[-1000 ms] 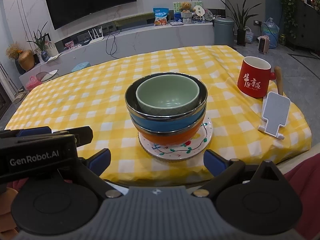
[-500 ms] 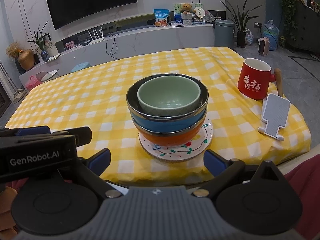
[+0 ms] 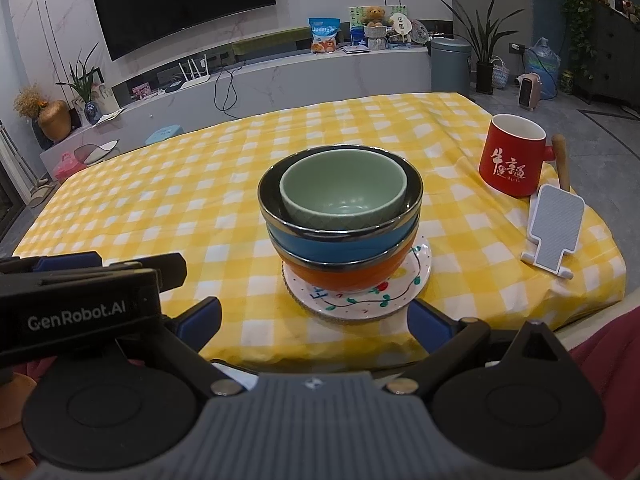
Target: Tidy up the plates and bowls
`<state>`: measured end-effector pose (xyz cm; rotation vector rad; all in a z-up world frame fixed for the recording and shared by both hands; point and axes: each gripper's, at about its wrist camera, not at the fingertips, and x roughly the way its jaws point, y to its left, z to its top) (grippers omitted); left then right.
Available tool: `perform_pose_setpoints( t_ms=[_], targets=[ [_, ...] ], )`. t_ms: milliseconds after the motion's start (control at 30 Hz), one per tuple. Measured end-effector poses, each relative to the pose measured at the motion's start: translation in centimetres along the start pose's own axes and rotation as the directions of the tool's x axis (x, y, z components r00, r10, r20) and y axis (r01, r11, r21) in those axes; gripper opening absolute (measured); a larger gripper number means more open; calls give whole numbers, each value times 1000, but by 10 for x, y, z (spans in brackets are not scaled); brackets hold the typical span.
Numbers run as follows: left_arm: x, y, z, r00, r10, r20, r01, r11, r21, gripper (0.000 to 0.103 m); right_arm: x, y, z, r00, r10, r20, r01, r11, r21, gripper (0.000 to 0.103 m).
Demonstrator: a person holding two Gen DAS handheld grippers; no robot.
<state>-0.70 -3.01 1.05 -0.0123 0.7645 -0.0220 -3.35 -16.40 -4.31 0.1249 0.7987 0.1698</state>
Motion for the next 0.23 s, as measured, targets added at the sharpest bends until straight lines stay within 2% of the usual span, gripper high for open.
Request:
perform_pose_setpoints(
  t_ms=[233],
  targets=[
    [-1, 0, 0, 1000, 9, 4, -9, 1000, 4, 94, 0, 1, -1, 1000, 6, 3, -6, 1000, 3, 97]
  ],
)
